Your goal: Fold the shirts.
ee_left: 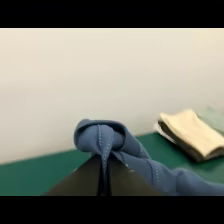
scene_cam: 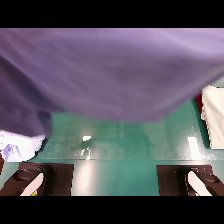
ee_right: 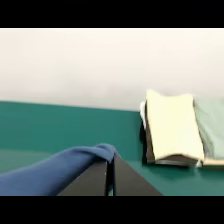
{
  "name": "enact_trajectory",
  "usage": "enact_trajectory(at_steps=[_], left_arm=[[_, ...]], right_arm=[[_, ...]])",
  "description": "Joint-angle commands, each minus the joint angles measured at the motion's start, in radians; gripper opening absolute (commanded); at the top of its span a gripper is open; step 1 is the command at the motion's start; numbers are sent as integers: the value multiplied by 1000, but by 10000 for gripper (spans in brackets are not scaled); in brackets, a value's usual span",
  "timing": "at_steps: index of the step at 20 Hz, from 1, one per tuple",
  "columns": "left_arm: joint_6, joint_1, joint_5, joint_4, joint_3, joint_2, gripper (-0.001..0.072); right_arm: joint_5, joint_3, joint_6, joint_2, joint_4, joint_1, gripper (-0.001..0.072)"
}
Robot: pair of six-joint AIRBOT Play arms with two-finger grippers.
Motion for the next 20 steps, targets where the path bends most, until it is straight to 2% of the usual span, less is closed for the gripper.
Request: enact_trajectory(at_steps=[1,3,5,8,12,16,20], left_arm=[[-56,1,-215,-17,-188,-44,25],[-52,1,-222,-55,-407,-77,26],[-50,1,-158,-64,-641,-119,26],[29,1,71,-67,-890,-245,26],[72,1,330,-66,-797,-499,26],[82,1,387,-66,-564,-672,27],[107,0,410,-110,-446,-697,27]], right_arm=[[163,18,2,-161,-8,-1,19],[193,-79,2,-254,-7,0,19],[200,-188,2,-351,-9,19,19],[118,-298,-2,-500,-9,61,19],[-37,-239,-2,-677,-8,95,19],[-32,-89,-2,-779,-2,95,20],[-32,-57,-2,-782,-2,95,21]])
